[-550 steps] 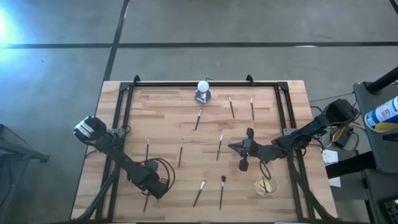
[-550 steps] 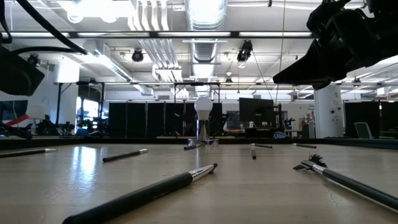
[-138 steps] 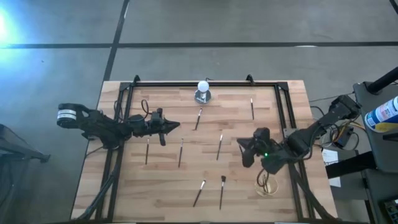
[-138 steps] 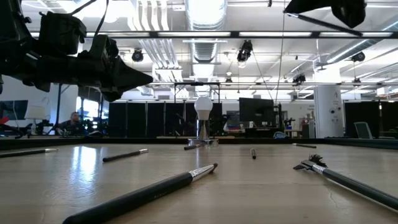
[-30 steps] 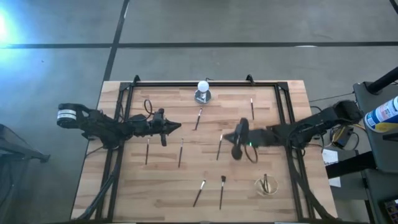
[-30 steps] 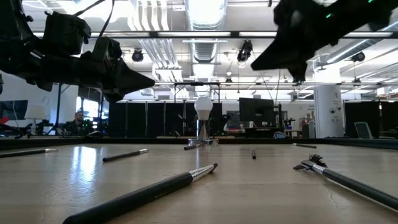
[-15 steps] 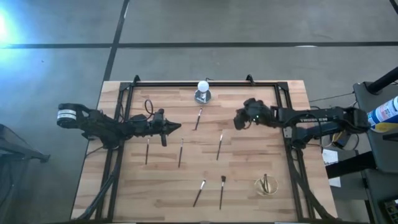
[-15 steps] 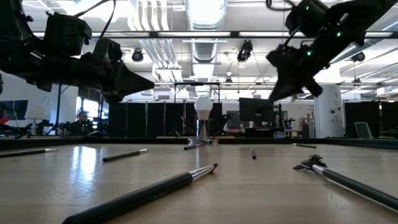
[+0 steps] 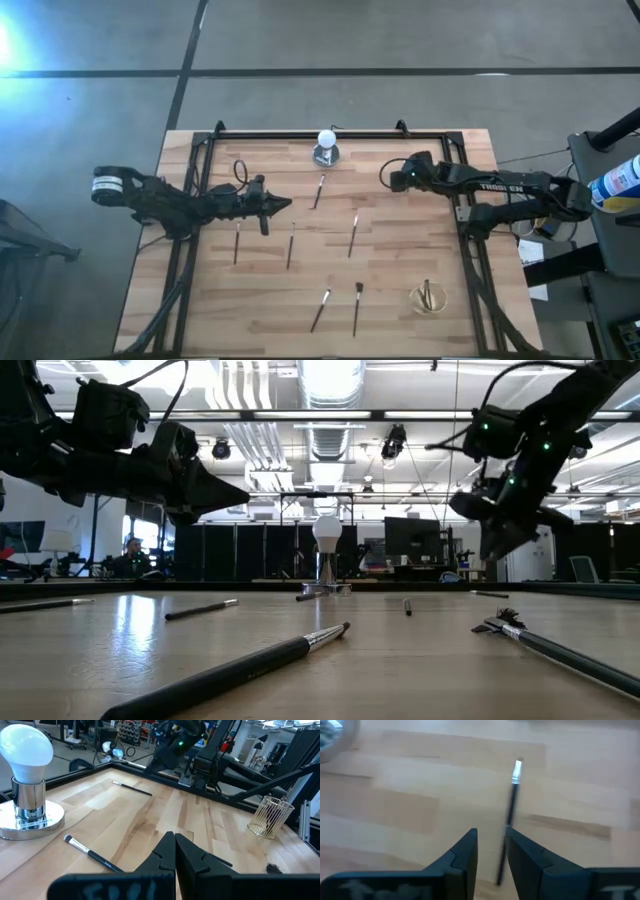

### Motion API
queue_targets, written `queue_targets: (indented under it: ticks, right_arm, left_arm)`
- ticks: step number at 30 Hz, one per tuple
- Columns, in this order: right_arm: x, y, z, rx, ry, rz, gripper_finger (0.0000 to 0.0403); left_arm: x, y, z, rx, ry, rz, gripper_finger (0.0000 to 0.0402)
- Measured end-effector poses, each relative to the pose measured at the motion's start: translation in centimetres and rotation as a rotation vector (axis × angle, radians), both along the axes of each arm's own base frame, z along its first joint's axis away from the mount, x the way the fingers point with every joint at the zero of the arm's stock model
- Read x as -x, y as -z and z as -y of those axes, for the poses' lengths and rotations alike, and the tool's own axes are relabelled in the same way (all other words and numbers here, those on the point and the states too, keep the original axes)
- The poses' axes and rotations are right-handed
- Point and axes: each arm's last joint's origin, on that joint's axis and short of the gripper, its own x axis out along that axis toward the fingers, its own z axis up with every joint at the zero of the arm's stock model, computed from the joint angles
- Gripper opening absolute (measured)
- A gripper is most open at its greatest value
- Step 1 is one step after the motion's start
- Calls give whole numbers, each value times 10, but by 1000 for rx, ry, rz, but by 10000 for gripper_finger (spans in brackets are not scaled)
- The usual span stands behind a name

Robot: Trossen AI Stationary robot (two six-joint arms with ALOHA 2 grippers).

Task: Pick & Place Makeup Supplies
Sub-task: Put the silver makeup brush into the gold makeup holder

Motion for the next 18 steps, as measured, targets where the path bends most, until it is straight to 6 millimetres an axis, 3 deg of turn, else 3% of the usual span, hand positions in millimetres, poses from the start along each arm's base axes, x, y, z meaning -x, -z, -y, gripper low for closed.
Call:
queue_targets:
  ticks: [9,18]
  right_arm:
    - [16,27,-2,-72,45,7,79]
    - [18,36,-5,-93,42,45,77]
  left_arm:
    - [0,0,0,0,0,1,0]
    - [0,0,0,0,0,0,0]
